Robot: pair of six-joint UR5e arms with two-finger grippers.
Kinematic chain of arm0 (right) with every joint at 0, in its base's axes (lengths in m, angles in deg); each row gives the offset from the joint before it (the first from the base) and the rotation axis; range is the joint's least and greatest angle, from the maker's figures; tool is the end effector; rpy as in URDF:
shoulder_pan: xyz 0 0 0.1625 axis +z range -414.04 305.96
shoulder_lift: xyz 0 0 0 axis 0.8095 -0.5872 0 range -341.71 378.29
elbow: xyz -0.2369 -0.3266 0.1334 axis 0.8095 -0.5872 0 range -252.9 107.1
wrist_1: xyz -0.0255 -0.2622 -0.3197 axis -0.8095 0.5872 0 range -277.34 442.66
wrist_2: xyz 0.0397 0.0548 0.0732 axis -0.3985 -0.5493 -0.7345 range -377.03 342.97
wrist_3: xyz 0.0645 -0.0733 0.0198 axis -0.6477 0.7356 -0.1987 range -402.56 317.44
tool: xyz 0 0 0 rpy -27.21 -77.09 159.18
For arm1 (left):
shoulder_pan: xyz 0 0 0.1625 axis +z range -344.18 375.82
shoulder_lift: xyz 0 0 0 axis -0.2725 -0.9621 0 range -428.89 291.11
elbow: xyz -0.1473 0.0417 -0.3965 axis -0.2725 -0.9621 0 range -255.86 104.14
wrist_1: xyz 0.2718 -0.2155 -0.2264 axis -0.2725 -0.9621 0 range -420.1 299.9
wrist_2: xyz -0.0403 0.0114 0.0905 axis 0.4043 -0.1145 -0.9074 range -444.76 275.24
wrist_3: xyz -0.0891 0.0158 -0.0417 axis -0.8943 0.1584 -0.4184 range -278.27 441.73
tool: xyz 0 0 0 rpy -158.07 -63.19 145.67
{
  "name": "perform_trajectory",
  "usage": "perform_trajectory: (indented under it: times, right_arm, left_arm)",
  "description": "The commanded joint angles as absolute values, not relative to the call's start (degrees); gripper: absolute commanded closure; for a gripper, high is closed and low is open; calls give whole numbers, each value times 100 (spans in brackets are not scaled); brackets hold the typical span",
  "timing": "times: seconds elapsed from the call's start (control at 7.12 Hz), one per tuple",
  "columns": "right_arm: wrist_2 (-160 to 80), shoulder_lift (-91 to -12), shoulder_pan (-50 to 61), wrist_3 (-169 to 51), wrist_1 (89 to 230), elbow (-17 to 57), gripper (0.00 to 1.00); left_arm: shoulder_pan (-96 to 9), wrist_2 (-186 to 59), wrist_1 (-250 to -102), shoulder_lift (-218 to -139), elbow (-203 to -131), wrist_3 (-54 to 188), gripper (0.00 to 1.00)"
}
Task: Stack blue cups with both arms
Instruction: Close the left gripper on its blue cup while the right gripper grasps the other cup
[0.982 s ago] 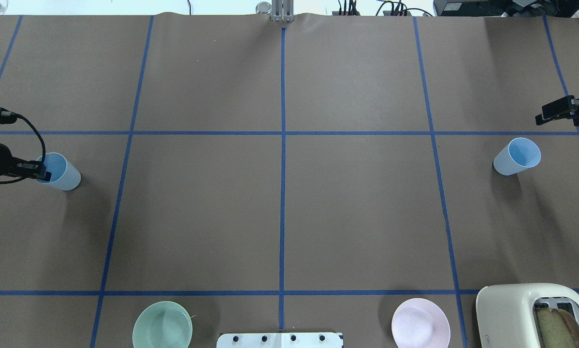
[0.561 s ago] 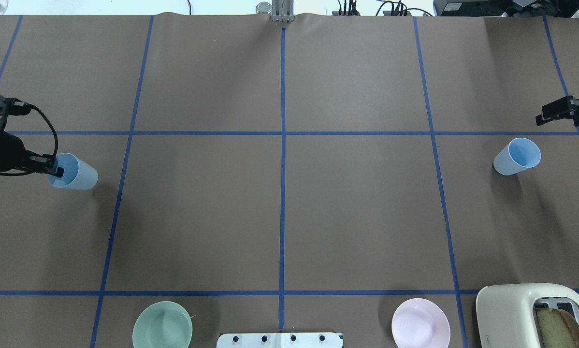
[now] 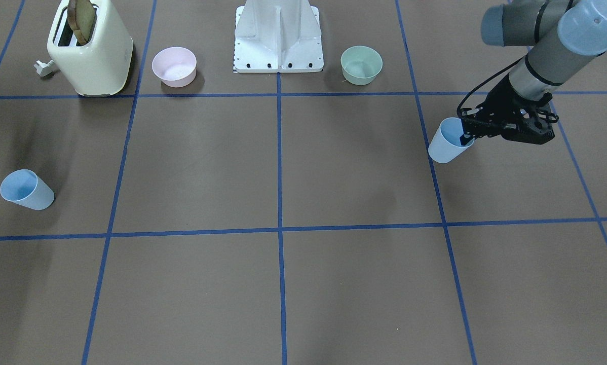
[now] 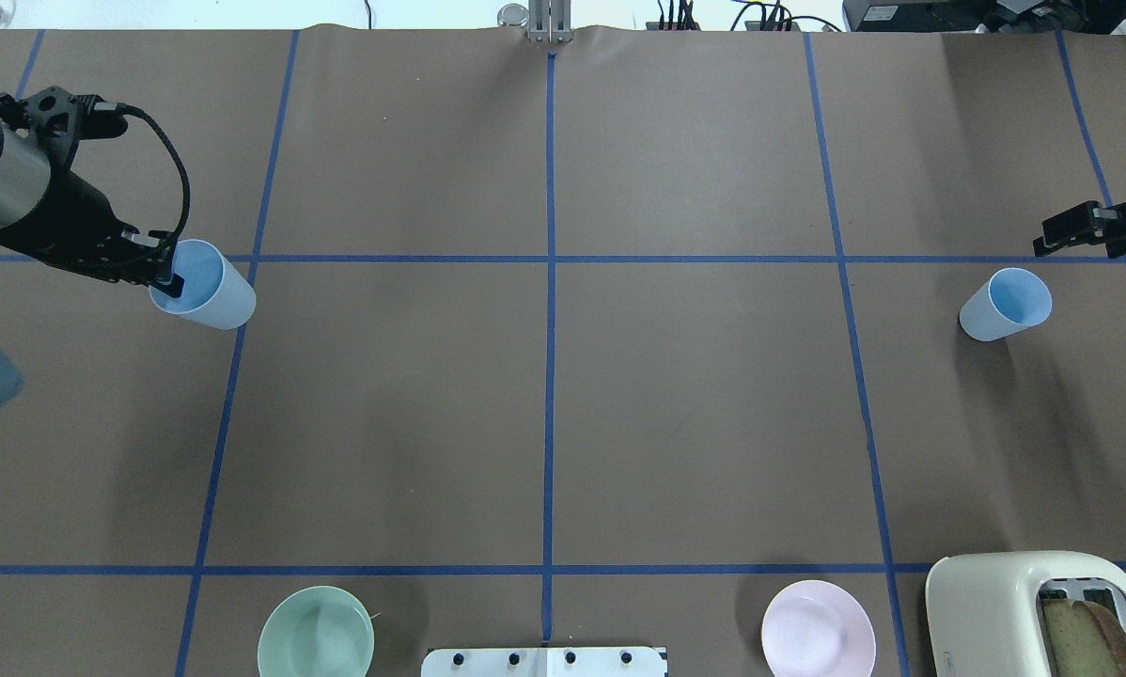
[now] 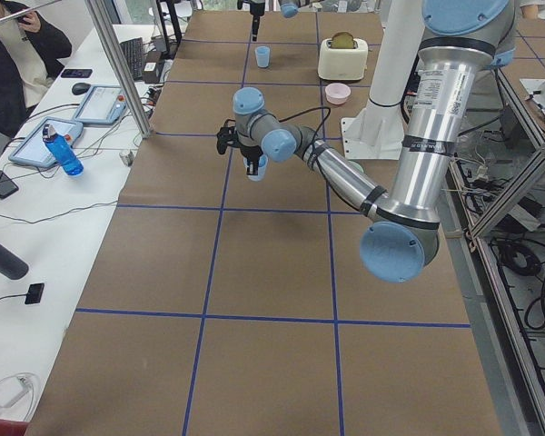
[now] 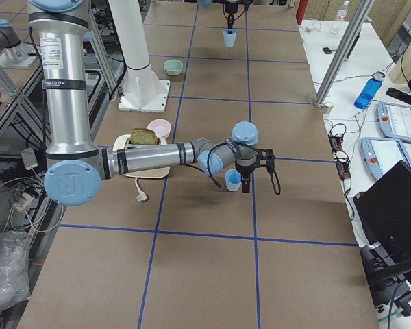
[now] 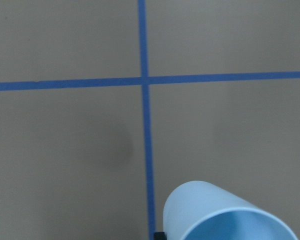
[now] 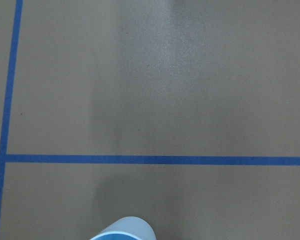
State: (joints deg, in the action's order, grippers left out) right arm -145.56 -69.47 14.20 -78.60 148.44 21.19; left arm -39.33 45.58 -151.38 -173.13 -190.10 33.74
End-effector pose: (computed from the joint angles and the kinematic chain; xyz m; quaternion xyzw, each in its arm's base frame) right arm -0.1310 -0.5204 0.5605 0.0639 -0.3988 0.0270 0.9144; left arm 0.2503 -0.4798 0.3250 0.0248 0.4544 0.0155 0.8903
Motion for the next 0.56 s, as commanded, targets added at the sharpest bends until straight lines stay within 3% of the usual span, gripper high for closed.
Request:
perform_trajectory:
  times: [0.0,0.42]
  right_arm:
    - [-14526,-7056,1232,-7921,14736,2115,0]
    - [-14315,-7118,942,-8017,14603,2053,0]
  left_arm:
    - [-3991,4567,-14221,-17996,-19117,3374,100]
    - [-4070,4576,-14183,-18051,-19126,3374,100]
